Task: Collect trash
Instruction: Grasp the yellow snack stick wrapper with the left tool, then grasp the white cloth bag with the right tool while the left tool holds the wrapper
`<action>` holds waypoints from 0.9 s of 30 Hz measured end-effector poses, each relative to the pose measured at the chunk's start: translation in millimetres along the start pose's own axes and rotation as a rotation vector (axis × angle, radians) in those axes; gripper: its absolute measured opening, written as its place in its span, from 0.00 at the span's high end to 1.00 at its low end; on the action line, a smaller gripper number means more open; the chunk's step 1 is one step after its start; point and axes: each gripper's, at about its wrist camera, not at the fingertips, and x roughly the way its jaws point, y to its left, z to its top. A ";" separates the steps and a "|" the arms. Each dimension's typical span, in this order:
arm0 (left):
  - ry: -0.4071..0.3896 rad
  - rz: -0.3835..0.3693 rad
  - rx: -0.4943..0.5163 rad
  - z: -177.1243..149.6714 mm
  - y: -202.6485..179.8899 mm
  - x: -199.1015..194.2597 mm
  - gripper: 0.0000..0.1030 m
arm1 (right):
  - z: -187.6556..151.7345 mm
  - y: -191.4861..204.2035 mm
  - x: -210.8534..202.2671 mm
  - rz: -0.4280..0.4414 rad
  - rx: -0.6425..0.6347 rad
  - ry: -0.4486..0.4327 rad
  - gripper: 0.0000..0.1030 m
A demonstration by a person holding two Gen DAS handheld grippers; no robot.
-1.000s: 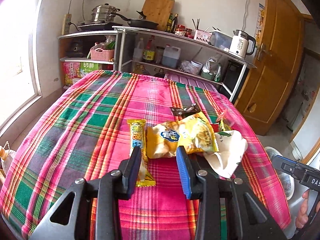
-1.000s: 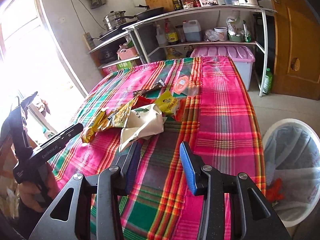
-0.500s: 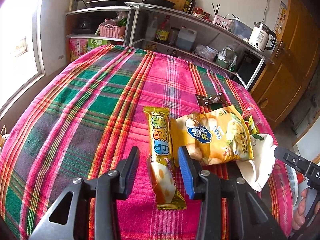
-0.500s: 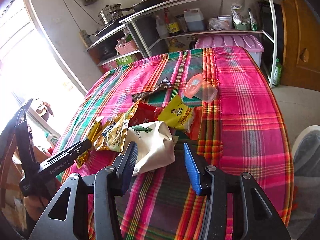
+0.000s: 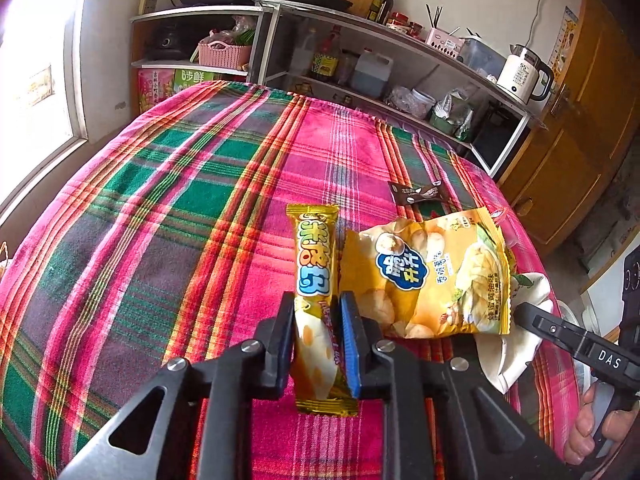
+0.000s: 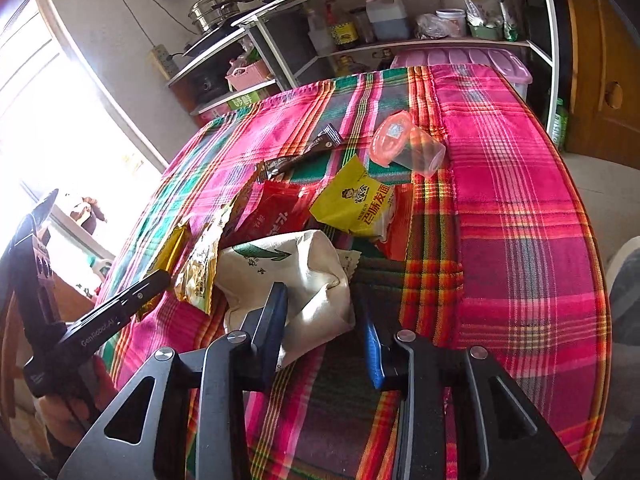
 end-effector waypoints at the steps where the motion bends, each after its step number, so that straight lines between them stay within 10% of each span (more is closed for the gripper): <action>1: -0.004 0.000 0.001 -0.6 -0.4 -1.6 0.82 | -0.1 0.9 -2.3 -0.003 -0.004 -0.005 0.66; 27: -0.120 -0.088 0.105 -25.3 -47.5 -67.5 0.84 | -28.6 -15.7 -78.7 -0.034 0.028 -0.122 0.66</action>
